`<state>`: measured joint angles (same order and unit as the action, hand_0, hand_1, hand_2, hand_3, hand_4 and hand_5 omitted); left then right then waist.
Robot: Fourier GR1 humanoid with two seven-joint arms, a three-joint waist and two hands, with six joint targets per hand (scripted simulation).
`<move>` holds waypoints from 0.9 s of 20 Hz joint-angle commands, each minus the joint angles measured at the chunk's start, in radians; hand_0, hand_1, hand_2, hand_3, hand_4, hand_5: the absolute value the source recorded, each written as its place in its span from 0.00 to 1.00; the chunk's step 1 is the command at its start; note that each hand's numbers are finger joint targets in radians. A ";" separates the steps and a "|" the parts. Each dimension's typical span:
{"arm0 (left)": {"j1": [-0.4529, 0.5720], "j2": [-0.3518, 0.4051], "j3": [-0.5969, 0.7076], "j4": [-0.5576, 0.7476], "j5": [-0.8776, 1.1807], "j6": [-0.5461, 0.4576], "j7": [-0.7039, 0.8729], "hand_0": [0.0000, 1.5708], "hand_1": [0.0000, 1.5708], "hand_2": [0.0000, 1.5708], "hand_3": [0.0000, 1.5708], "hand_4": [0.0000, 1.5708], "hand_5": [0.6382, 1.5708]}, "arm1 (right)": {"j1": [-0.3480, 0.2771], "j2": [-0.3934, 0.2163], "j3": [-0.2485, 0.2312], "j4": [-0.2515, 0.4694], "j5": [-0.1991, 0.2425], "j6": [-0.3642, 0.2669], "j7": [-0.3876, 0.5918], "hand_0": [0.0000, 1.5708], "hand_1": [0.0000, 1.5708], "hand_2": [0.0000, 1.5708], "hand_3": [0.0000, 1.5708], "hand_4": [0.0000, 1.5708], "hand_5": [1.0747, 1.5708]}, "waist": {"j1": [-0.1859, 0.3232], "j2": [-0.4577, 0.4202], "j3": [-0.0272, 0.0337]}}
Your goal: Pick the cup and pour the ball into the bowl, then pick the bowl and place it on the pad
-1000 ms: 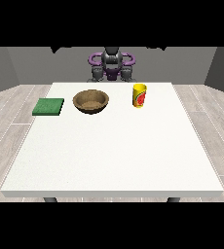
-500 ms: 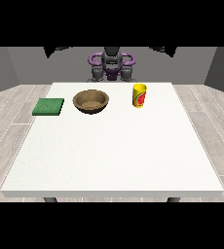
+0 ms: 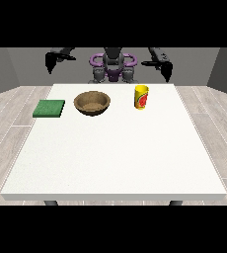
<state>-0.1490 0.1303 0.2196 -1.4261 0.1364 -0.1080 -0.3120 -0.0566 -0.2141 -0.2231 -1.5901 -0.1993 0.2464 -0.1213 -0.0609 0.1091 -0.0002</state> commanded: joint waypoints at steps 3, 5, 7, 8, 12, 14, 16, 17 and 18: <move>-0.067 -0.073 -0.032 0.212 -0.092 0.092 -0.170 0.00 0.00 0.00 0.00 0.00 0.95 | -0.022 -0.006 -0.002 0.029 0.005 0.028 -0.044 0.00 0.00 0.00 0.00 0.00 1.00 | -0.042 0.024 0.0000; -0.086 -0.081 -0.048 0.257 -0.108 0.098 -0.216 0.00 0.00 0.00 0.00 0.00 0.94 | -0.053 -0.024 -0.039 0.096 0.010 0.020 -0.075 0.00 0.00 0.00 0.00 0.00 1.00 | -0.019 0.032 0.0001; -0.049 -0.098 -0.034 0.348 -0.120 0.107 -0.332 0.00 0.00 0.00 0.00 0.00 0.95 | -0.029 -0.016 -0.022 0.065 -0.002 0.037 -0.053 0.00 0.00 0.00 0.00 0.00 1.00 | -0.029 0.037 -0.0001; -0.163 -0.071 -0.002 0.387 -0.105 0.120 -0.313 0.00 0.00 0.00 0.00 0.00 0.96 | -0.055 0.012 0.011 0.057 0.030 0.020 -0.098 0.00 0.00 0.00 0.00 0.00 1.00 | -0.062 0.100 -0.0002; -0.198 -0.030 0.060 0.570 -0.087 0.103 -0.462 0.00 0.00 0.00 0.00 0.00 0.94 | -0.086 -0.021 -0.012 0.002 -0.025 0.044 -0.035 0.00 0.00 0.00 0.00 0.00 1.00 | -0.089 0.130 -0.0010; -0.258 -0.022 0.070 0.609 -0.087 0.120 -0.500 0.00 0.00 0.00 0.00 0.00 0.94 | -0.085 -0.026 -0.020 0.066 -0.013 0.076 -0.123 0.00 0.00 0.00 0.00 0.00 1.00 | -0.098 0.176 -0.0006; -0.237 -0.044 0.026 0.650 -0.118 0.132 -0.505 0.00 0.00 0.00 0.00 0.00 0.95 | -0.062 0.007 0.001 0.128 0.036 0.055 -0.170 0.00 0.00 0.00 0.00 0.00 1.00 | -0.054 0.114 -0.0002; -0.287 -0.033 0.036 0.643 -0.107 0.141 -0.472 0.00 0.00 0.00 0.00 0.00 0.95 | -0.102 -0.037 -0.051 0.208 0.013 0.083 -0.208 0.00 0.00 0.00 0.00 0.00 1.00 | -0.053 0.154 0.0000; -0.218 -0.085 0.004 0.668 -0.131 0.163 -0.511 0.00 0.00 0.00 0.00 0.00 0.95 | -0.081 -0.054 -0.056 0.197 -0.006 0.100 -0.157 0.00 0.00 0.00 0.00 0.00 1.00 | -0.043 0.093 0.0000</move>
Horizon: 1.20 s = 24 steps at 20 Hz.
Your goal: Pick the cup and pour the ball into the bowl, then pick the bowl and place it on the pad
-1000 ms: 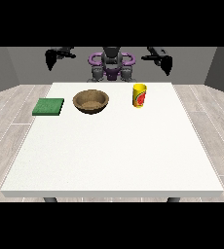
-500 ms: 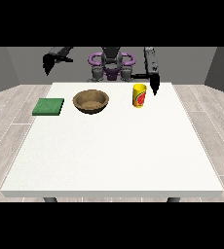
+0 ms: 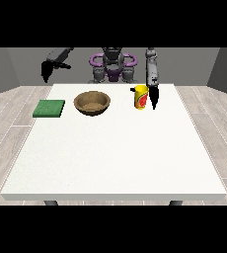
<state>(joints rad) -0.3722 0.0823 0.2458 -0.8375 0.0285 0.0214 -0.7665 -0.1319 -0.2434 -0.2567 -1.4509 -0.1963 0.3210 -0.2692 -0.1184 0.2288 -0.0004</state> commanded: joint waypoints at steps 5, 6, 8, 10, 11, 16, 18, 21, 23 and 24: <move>-0.125 0.036 0.032 0.232 0.005 0.012 -0.121 0.00 0.00 0.00 0.00 0.00 0.95 | -0.031 -0.007 0.002 0.025 0.016 0.006 -0.027 0.00 0.00 0.00 0.00 0.00 1.00 | -0.013 0.030 -0.0001; -0.111 0.005 -0.001 0.224 -0.018 0.026 -0.121 0.00 0.00 0.00 0.00 0.00 0.95 | -0.074 -0.009 -0.010 0.053 0.012 -0.030 0.021 0.00 0.00 0.00 0.00 0.00 1.00 | 0.016 0.010 0.0000; -0.132 0.045 0.032 0.265 0.003 0.029 -0.093 0.00 0.00 0.00 0.00 0.00 0.99 | -0.008 0.011 0.012 0.013 0.023 -0.012 -0.010 0.00 0.00 0.00 0.00 0.00 1.00 | -0.021 -0.008 0.0000; -0.107 0.016 -0.038 0.213 -0.107 0.170 -0.154 0.65 0.65 0.70 0.57 0.93 0.15 | -0.074 -0.047 -0.039 0.077 -0.013 0.031 -0.046 0.00 0.00 0.00 0.00 0.00 1.00 | -0.038 0.064 0.0014; -0.062 -0.020 -0.037 0.206 -0.141 0.285 -0.235 0.79 0.79 1.00 1.00 0.85 0.70 | -0.044 -0.010 -0.006 0.039 0.020 -0.004 -0.036 0.00 0.00 0.00 0.00 0.00 1.00 | -0.046 0.051 0.0009; -0.053 -0.036 -0.011 0.243 -0.155 0.379 -0.250 0.84 0.84 1.00 1.00 0.94 0.66 | -0.044 -0.069 -0.027 -0.011 -0.021 0.055 -0.009 0.00 0.00 0.00 0.00 0.00 1.00 | -0.102 0.074 -0.0005; -0.019 -0.046 -0.074 0.199 -0.199 0.359 -0.173 0.84 0.84 1.00 1.00 0.95 0.65 | -0.069 -0.088 -0.070 0.082 -0.052 0.054 0.017 0.00 0.00 0.00 0.00 0.00 1.00 | -0.039 -0.009 0.0009; -0.057 0.002 -0.097 0.205 -0.224 0.343 -0.041 0.84 0.84 1.00 1.00 0.95 0.69 | -0.034 -0.091 -0.057 0.085 -0.038 0.040 0.094 0.00 0.00 0.00 0.00 0.00 1.00 | -0.016 -0.119 0.0006; -0.052 0.132 -0.136 0.150 -0.302 0.346 0.062 0.86 0.86 1.00 1.00 0.99 0.72 | 0.027 -0.089 -0.071 0.175 -0.019 0.066 0.019 0.00 0.00 0.00 0.00 0.00 1.00 | 0.017 -0.198 0.0045; -0.127 0.196 -0.116 0.155 -0.319 0.378 0.096 0.88 0.88 1.00 1.00 1.00 0.75 | -0.030 -0.083 -0.070 0.156 -0.041 0.051 0.051 0.00 0.00 0.00 0.00 0.00 1.00 | 0.009 -0.162 0.0039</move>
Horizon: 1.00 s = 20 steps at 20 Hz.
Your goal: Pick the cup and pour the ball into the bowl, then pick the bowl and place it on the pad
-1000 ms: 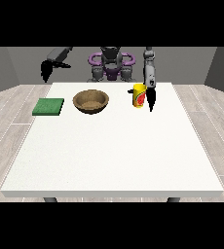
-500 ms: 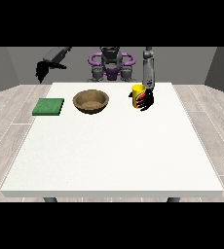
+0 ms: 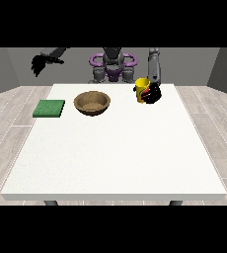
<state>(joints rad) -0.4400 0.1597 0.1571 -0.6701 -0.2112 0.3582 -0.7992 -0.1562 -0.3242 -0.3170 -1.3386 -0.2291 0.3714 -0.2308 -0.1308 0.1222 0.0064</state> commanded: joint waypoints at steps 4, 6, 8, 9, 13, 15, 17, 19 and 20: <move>-0.125 0.273 -0.063 0.010 -0.169 -0.001 0.308 0.92 0.92 1.00 1.00 1.00 0.70 | 0.023 0.016 0.014 0.052 0.010 -0.006 0.040 0.00 0.00 0.00 0.00 0.00 1.00 | 0.023 -0.124 -0.0036; -0.198 0.259 -0.105 -0.014 -0.228 0.035 0.390 0.93 0.93 1.00 1.00 1.00 0.69 | -0.014 -0.005 -0.026 0.121 -0.004 -0.001 -0.004 0.00 0.00 0.00 0.00 0.00 0.99 | 0.031 -0.084 -0.0038; -0.209 0.230 -0.141 0.000 -0.284 0.072 0.452 0.94 0.94 1.00 1.00 1.00 0.69 | -0.027 0.002 0.008 0.100 -0.008 0.013 0.053 0.00 0.00 0.00 0.00 0.00 0.99 | 0.010 -0.098 -0.0054; -0.234 0.216 -0.173 0.001 -0.332 0.108 0.514 0.95 0.95 1.00 1.00 1.00 0.68 | -0.052 -0.014 -0.007 0.110 -0.013 0.004 0.063 0.00 0.00 0.00 0.00 0.00 1.00 | 0.005 -0.108 -0.0049; -0.238 0.134 -0.251 -0.067 -0.409 0.093 0.621 0.95 0.95 1.00 1.00 1.00 0.68 | 0.006 -0.049 -0.041 0.243 0.017 0.057 -0.073 0.00 0.00 0.00 0.00 0.00 1.00 | 0.065 -0.124 -0.0051; -0.242 0.135 -0.228 -0.046 -0.416 0.091 0.647 0.95 0.95 1.00 1.00 1.00 0.68 | 0.002 -0.028 -0.019 0.179 -0.002 0.058 -0.025 0.00 0.00 0.00 0.00 0.00 1.00 | 0.017 -0.125 -0.0061; -0.304 0.134 -0.283 -0.032 -0.511 0.129 0.760 0.95 0.95 1.00 1.00 0.97 0.70 | 0.018 -0.035 -0.011 0.207 0.015 0.077 -0.050 0.00 0.00 0.00 0.00 0.00 1.00 | -0.010 -0.148 -0.0051; -0.326 0.093 -0.348 -0.038 -0.601 0.145 0.842 0.95 0.95 1.00 1.00 0.96 0.65 | -0.018 -0.036 -0.027 0.242 0.023 0.042 -0.058 0.00 0.00 0.00 0.00 0.00 1.00 | 0.031 -0.157 -0.0048; -0.336 0.105 -0.348 -0.026 -0.628 0.149 0.871 0.96 0.96 1.00 1.00 0.96 0.65 | -0.007 -0.034 -0.022 0.236 0.019 0.059 -0.065 0.00 0.00 0.00 0.00 0.00 1.00 | 0.016 -0.152 -0.0052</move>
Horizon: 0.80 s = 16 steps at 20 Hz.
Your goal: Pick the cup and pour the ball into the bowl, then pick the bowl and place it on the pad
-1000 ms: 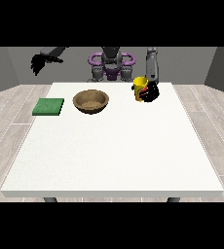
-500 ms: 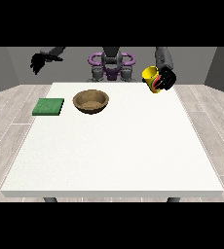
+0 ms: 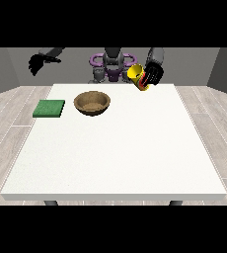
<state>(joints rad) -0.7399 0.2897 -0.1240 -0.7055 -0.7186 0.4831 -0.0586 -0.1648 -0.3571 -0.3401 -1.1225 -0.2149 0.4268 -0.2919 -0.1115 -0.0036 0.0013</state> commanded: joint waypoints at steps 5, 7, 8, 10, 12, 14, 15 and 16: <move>-0.149 -0.057 -0.220 0.032 -0.353 -0.002 0.290 0.99 0.99 1.00 1.00 1.00 0.61 | -0.049 -0.029 -0.032 0.086 -0.036 0.030 0.017 0.00 0.00 0.00 0.00 0.00 1.00 | 0.001 -0.048 0.0019; -0.170 -0.069 -0.270 0.048 -0.428 -0.043 0.339 0.99 0.99 1.00 1.00 0.97 0.71 | -0.023 -0.026 -0.013 0.089 -0.017 0.041 0.016 0.00 0.00 0.00 0.00 0.00 1.00 | -0.012 -0.075 0.0014; -0.186 -0.093 -0.306 0.042 -0.463 -0.080 0.362 0.98 0.98 1.00 1.00 0.95 0.75 | 0.003 -0.055 -0.031 0.128 -0.014 0.069 -0.024 0.00 0.00 0.00 0.00 0.00 1.00 | 0.000 -0.079 0.0024; -0.192 -0.148 -0.385 0.059 -0.554 -0.100 0.404 0.96 0.96 1.00 1.00 0.88 0.82 | -0.033 -0.032 -0.010 0.113 -0.002 0.029 0.018 0.00 0.00 0.00 0.00 0.00 1.00 | -0.002 -0.091 0.0014; -0.217 -0.159 -0.425 0.077 -0.605 -0.132 0.398 0.94 0.94 1.00 1.00 1.00 0.61 | -0.053 -0.041 -0.019 0.112 -0.009 0.043 -0.015 0.00 0.00 0.00 0.00 0.00 1.00 | -0.026 -0.034 0.0007; -0.258 -0.195 -0.476 0.074 -0.653 -0.216 0.401 0.95 0.95 1.00 1.00 1.00 0.45 | -0.058 -0.029 -0.023 0.146 0.015 0.010 -0.056 0.00 0.00 0.00 0.00 0.00 1.00 | 0.008 -0.023 0.0012; -0.230 -0.222 -0.507 0.111 -0.690 -0.235 0.442 0.95 0.95 1.00 1.00 1.00 0.41 | -0.052 -0.013 0.013 0.101 0.010 0.049 -0.030 0.00 0.00 0.00 0.00 0.00 1.00 | -0.045 -0.060 0.0003; -0.271 -0.175 -0.530 0.129 -0.723 -0.263 0.403 0.96 0.96 1.00 1.00 1.00 0.43 | -0.072 -0.019 0.001 0.110 -0.003 0.049 -0.029 0.00 0.00 0.00 0.00 0.00 1.00 | -0.049 -0.029 0.0007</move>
<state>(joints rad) -0.9660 0.1247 -0.5609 -0.6209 -1.3285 0.3073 0.3306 -0.2164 -0.3812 -0.3470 -1.0120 -0.2119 0.4607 -0.3179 -0.1329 -0.0455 0.0024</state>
